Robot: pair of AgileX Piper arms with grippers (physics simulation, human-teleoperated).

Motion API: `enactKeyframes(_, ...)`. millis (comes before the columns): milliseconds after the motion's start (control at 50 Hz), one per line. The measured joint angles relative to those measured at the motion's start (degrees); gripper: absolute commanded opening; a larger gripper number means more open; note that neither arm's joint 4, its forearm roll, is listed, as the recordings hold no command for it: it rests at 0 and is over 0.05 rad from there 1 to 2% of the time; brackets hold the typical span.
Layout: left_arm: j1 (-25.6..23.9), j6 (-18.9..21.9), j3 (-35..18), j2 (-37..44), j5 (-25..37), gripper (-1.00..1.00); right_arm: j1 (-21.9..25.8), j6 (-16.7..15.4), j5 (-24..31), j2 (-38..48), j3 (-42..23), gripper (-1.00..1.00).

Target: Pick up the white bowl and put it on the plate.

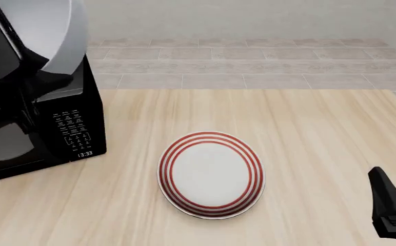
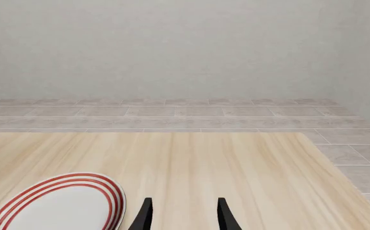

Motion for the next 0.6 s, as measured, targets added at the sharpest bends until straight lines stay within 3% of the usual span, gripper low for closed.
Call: enactKeyframes(600, -12.9, -3.0, -0.5, 8.1, -8.7, -1.00, 0.0, 0.0, 0.0, 0.0, 0.0, 1.00)
